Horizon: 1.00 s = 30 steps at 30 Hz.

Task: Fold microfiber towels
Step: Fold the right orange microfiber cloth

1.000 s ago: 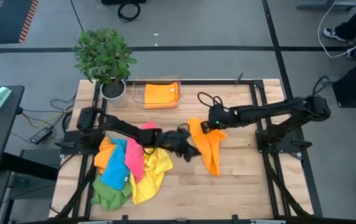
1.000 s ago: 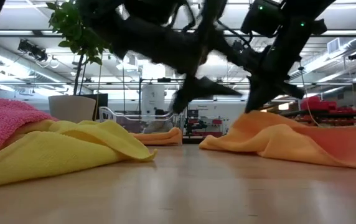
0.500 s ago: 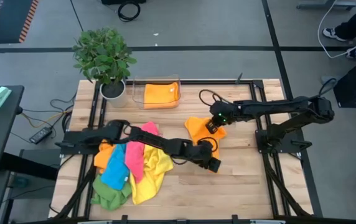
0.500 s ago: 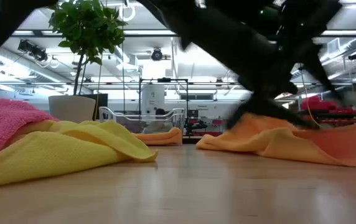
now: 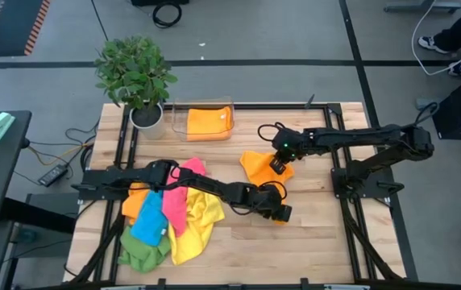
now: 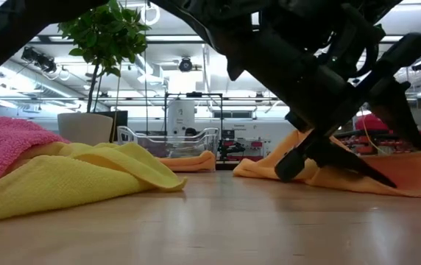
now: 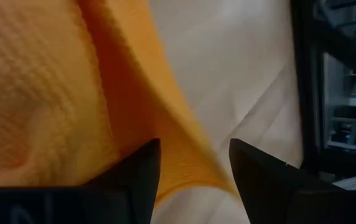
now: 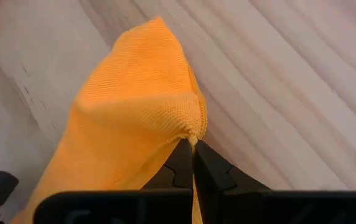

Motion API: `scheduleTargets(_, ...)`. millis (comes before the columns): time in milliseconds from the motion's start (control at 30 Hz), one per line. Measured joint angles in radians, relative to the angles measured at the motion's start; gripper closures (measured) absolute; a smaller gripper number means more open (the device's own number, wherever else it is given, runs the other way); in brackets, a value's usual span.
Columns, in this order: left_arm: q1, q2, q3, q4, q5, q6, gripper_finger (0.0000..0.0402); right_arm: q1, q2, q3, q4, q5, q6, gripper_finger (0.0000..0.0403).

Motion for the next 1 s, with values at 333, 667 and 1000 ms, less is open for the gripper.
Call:
scheduleTargets(333, 0.009, 0.0, 0.0, -0.011, -0.001, 0.001, 0.0277, 0.0, 0.0, 0.0, 0.013, 0.0, -0.013, 0.0397)
scheduleTargets(667, 0.008, -0.033, -0.002, -0.039, 0.061, 0.143, 0.0395, -0.028, -0.013, 0.0, -0.061, 0.0, -0.052, 0.0397)
scheduleTargets(1000, 0.015, -0.392, 0.0, -0.457, 0.047, 0.54, 0.0396, -0.026, -0.251, 0.0, -0.409, -0.076, -0.103, 0.0397)
